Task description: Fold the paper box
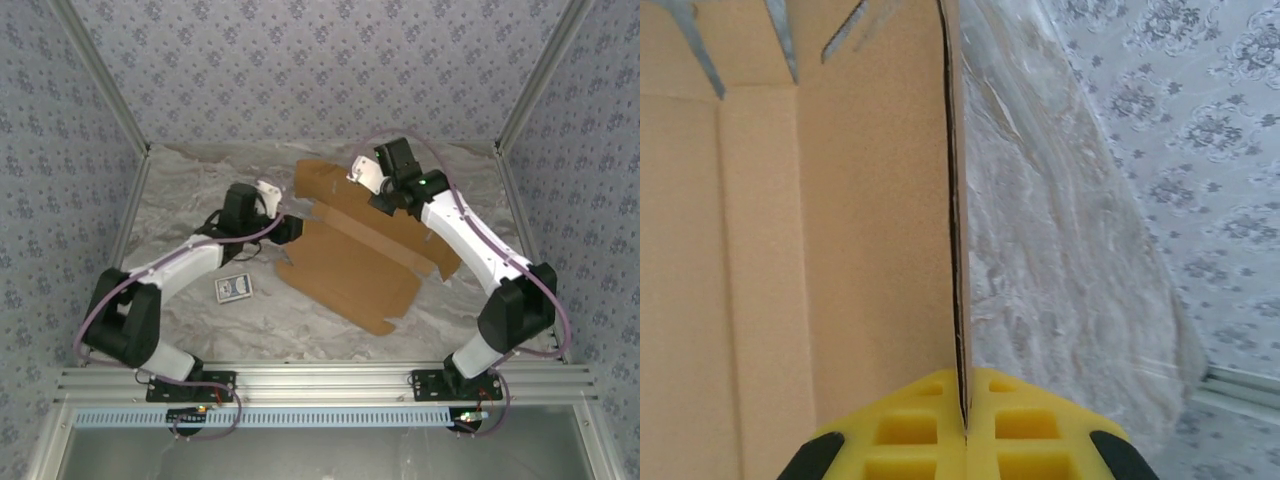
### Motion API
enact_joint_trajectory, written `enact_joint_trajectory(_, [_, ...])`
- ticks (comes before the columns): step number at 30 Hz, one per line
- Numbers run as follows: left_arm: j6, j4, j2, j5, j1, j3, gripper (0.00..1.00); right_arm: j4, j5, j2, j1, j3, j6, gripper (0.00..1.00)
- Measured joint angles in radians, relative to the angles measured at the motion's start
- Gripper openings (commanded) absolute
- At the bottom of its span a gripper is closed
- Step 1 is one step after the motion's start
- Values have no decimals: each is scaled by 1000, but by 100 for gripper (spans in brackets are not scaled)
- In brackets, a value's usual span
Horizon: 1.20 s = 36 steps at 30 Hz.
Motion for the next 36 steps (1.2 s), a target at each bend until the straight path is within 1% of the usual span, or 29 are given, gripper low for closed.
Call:
enact_joint_trajectory(4, [-68, 0, -84, -55, 85, -35, 55, 137, 106, 43, 29, -49, -87, 0])
enact_joint_trajectory(8, [-132, 7, -98, -95, 148, -45, 55, 298, 182, 44, 68, -129, -168, 0])
enact_joint_trajectory(11, [-164, 11, -98, -111, 169, -65, 55, 410, 216, 35, 101, -205, -212, 0])
enact_joint_trajectory(15, [-186, 14, -96, -119, 175, -79, 55, 558, 257, 2, 142, -337, -267, 0])
enact_joint_trajectory(21, [-187, 60, -67, -118, 197, -79, 58, 800, 311, -43, 188, -502, -365, 0])
enact_joint_trajectory(28, [-153, 87, 8, -101, 235, -48, 62, 1029, 317, -46, 194, -612, -497, 0])
enact_joint_trajectory(33, [-106, 63, 111, -80, 265, 85, 62, 1092, 269, -46, 169, -629, -561, 0])
enact_joint_trajectory(36, [-63, 19, 204, -77, 277, 211, 61, 1102, 230, -47, 152, -630, -587, 0])
